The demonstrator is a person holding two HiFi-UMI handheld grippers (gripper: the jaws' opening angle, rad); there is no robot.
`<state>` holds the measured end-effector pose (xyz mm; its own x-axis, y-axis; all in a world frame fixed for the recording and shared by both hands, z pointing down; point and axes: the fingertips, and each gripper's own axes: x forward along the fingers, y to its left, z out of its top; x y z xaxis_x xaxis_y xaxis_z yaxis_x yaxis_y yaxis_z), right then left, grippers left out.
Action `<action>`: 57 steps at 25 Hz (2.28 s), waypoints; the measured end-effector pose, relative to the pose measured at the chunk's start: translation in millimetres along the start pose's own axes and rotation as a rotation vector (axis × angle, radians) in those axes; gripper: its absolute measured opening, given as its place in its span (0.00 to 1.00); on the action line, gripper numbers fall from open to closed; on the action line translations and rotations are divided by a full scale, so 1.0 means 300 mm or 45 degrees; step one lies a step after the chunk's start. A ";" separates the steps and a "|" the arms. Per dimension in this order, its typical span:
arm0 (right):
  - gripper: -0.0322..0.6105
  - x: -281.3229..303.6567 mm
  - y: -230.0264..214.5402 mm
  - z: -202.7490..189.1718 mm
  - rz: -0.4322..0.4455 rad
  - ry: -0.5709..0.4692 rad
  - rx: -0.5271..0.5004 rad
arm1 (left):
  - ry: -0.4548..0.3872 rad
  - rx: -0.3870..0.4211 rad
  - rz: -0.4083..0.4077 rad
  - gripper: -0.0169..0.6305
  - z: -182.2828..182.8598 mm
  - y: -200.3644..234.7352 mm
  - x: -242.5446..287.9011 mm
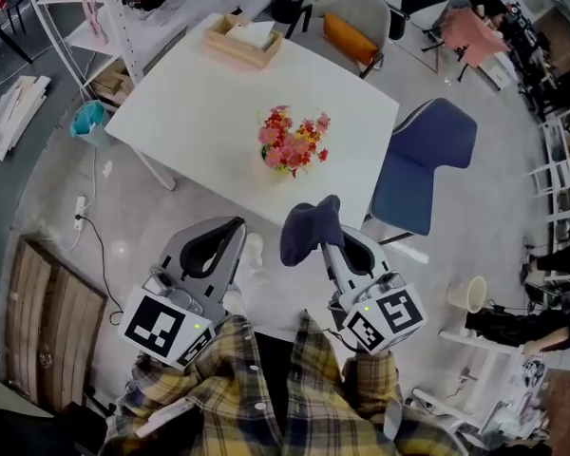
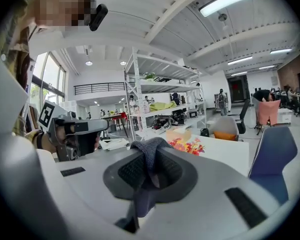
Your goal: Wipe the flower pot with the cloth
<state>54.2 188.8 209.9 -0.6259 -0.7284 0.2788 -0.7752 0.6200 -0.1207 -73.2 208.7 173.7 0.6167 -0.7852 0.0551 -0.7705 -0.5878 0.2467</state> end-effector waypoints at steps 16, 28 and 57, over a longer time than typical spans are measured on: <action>0.07 0.228 -0.498 0.164 -0.172 -0.006 0.086 | 0.091 0.054 -0.012 0.04 0.097 0.325 0.487; 0.07 0.240 -0.645 0.121 -0.306 0.035 0.177 | 0.193 0.028 -0.011 0.04 0.028 0.471 0.610; 0.07 0.544 -0.645 -0.357 -0.209 0.222 0.555 | 0.628 -0.122 -0.337 0.38 -0.564 0.490 0.588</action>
<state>111.3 -18.8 380.7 -0.4978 -0.7236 0.4781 -0.8491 0.2943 -0.4386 -50.4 16.6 383.5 0.8071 -0.4162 0.4189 -0.5753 -0.7139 0.3992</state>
